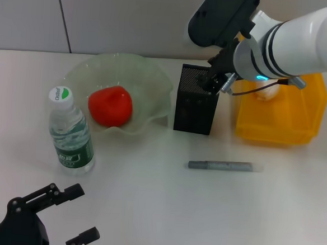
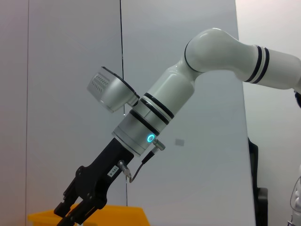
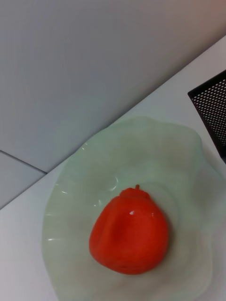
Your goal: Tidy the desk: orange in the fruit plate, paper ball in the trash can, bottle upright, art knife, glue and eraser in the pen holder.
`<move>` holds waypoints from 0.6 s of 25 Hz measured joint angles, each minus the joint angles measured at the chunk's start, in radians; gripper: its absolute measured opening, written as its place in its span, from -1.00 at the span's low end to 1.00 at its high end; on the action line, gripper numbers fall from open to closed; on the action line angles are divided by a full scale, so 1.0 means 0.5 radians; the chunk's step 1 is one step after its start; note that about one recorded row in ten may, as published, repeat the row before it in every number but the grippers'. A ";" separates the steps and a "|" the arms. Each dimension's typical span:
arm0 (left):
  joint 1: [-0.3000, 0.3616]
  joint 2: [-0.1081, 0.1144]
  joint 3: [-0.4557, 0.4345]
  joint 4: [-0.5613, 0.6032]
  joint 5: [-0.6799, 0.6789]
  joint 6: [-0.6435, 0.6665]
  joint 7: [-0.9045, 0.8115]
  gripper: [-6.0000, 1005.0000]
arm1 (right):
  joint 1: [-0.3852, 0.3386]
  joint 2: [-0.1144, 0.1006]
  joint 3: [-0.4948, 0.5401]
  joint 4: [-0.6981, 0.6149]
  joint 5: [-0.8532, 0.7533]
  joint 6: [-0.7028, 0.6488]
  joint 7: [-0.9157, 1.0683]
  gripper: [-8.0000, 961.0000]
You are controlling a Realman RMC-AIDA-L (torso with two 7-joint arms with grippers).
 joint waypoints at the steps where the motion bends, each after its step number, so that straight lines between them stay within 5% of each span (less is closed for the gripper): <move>1: 0.001 0.000 0.000 -0.001 0.000 0.000 0.000 0.34 | -0.011 0.000 0.002 0.027 -0.002 -0.007 0.002 -0.29; 5: 0.001 0.002 0.001 -0.001 0.000 0.000 0.001 0.34 | -0.072 -0.002 0.031 0.258 -0.003 -0.144 0.009 -0.21; 9: -0.002 0.005 0.001 -0.006 0.000 0.000 0.001 0.34 | -0.128 -0.003 0.154 0.625 0.012 -0.590 0.004 -0.18; 15: -0.004 0.006 0.001 -0.010 0.000 0.000 0.001 0.34 | -0.167 -0.005 0.159 0.839 0.018 -1.011 -0.028 0.04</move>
